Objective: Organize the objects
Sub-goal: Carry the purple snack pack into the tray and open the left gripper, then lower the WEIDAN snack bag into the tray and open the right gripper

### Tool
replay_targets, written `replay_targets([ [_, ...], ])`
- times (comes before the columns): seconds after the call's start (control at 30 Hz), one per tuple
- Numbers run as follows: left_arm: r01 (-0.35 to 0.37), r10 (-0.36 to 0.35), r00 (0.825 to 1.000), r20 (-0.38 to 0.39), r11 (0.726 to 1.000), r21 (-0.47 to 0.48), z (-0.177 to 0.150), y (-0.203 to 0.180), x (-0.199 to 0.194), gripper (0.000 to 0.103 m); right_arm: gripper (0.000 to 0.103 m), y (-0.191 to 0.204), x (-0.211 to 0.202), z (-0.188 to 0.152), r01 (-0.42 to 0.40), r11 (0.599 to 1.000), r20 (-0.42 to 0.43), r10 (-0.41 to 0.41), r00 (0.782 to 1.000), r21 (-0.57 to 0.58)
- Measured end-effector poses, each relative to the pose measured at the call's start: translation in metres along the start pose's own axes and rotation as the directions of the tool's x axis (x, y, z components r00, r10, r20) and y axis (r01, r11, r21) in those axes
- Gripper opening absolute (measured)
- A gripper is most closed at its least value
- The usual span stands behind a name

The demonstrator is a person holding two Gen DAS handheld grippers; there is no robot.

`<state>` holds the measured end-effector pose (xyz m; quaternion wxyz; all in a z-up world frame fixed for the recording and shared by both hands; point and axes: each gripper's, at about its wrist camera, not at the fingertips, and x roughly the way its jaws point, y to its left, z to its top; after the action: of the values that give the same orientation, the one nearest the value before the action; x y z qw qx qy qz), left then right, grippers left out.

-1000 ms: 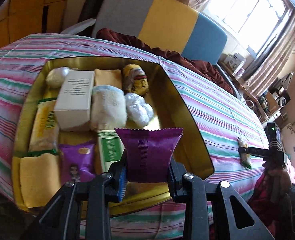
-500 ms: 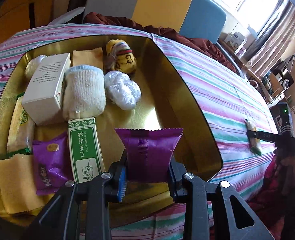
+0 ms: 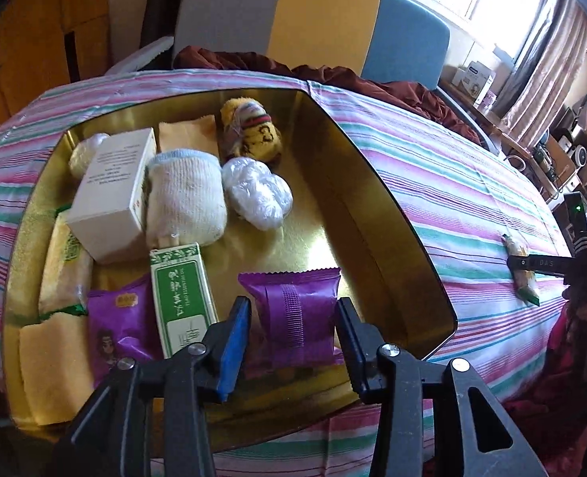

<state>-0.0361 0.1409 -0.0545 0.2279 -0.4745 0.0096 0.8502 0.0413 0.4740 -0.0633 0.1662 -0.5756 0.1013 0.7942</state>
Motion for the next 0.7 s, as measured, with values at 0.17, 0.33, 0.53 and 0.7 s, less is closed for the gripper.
replay_targets([
  [0.17,-0.046,0.045,0.999,0.029,0.999,0.021,-0.003,0.000,-0.005,0.045,0.046,0.009,0.010,0.007,0.008,1.000,0.003,-0.008,1.000,-0.008],
  [0.33,-0.032,0.032,0.998,0.050,0.999,0.010,0.002,0.003,-0.011,0.046,0.045,0.015,0.009,0.007,0.017,1.000,0.010,-0.017,1.000,-0.019],
  [0.53,-0.022,0.023,0.997,0.071,1.000,-0.013,0.000,0.013,-0.021,0.050,0.045,0.026,0.000,-0.002,-0.011,0.999,0.018,0.012,1.000,-0.041],
  [0.7,-0.032,0.036,0.994,0.104,0.998,-0.048,-0.003,0.028,-0.035,0.050,0.045,0.058,-0.019,-0.009,-0.078,0.990,0.047,0.084,0.995,-0.117],
])
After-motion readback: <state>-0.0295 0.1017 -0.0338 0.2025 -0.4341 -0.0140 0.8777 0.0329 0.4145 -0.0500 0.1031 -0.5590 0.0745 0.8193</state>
